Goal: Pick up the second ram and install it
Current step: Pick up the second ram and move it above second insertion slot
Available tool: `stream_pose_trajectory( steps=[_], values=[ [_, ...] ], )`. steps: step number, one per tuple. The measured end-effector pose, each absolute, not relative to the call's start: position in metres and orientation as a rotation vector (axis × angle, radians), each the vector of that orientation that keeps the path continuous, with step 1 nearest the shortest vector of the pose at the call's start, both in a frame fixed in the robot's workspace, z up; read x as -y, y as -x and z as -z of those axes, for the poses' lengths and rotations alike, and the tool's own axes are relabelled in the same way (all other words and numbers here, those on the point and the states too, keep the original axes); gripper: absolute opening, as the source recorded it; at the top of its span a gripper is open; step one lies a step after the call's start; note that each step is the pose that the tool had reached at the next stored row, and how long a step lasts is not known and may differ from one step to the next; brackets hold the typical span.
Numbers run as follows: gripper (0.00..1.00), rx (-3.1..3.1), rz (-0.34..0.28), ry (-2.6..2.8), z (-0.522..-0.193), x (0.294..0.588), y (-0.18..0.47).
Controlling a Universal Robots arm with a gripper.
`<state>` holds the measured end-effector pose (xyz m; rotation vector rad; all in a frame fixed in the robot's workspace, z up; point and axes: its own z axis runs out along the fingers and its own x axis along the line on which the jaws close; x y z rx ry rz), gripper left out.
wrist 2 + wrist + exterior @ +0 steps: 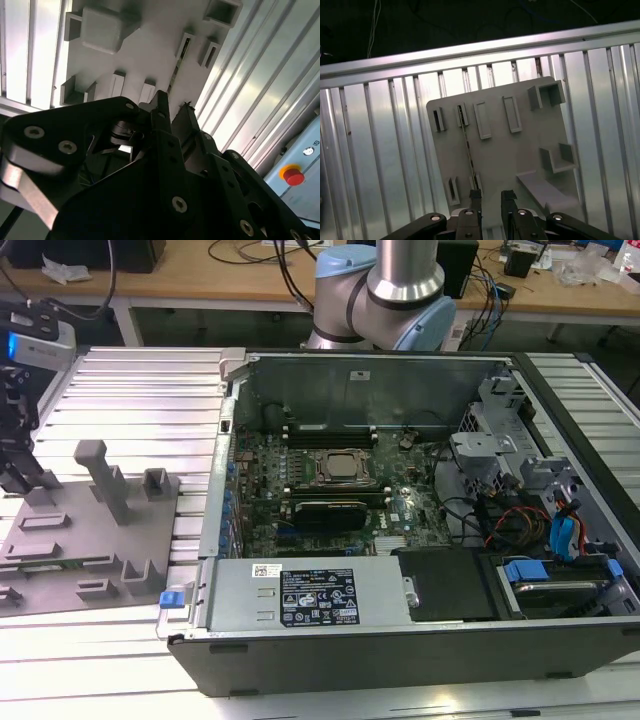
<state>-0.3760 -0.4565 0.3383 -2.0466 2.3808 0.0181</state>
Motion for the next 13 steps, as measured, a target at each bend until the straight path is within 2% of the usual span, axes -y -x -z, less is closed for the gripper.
stream_pose_trajectory(
  steps=[5, 13],
  values=[
    [0.3, -2.381, -0.018, 2.047, -0.321, 0.456, 0.376],
    [0.3, -2.381, -0.018, 2.047, -0.31, 0.456, 0.376]
  ],
)
